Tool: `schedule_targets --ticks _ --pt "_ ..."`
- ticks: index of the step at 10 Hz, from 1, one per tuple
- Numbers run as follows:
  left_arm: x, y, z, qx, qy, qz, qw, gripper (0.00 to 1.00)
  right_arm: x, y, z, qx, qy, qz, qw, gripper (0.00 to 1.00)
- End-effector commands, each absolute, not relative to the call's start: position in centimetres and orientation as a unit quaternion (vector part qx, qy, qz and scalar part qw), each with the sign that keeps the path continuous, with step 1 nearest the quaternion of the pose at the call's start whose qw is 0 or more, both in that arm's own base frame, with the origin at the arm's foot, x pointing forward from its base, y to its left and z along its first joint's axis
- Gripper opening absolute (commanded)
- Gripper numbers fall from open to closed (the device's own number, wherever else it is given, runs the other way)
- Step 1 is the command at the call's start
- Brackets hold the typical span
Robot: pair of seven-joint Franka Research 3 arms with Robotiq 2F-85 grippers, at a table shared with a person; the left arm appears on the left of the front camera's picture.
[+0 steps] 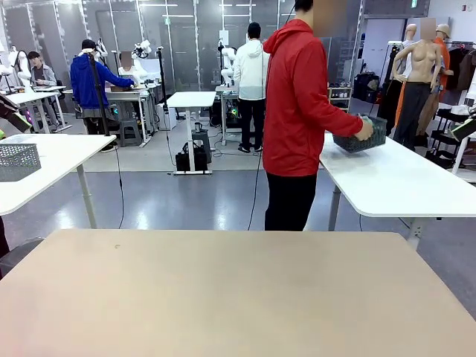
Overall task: Fold the towels and place them in the basket.
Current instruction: When a person lays out a Towel with hook on the table, fold it in half twice.
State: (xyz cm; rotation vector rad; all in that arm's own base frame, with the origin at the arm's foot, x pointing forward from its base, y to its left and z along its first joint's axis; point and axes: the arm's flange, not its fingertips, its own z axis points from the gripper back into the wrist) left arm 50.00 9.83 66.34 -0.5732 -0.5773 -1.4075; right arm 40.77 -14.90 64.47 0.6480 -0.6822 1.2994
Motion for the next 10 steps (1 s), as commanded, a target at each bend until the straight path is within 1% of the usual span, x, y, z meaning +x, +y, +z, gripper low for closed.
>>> schedule_targets --ticks 1,10 --pt "50.04 9.81 66.36 -0.255 -0.259 -0.63 0.687 1.0 40.76 -14.9 64.46 0.292 -0.307 0.584 0.693 1.0" --pt "50.04 9.81 66.36 -0.255 -0.259 -0.63 0.687 1.0 40.76 -14.9 64.46 0.292 -0.307 0.584 0.693 1.0"
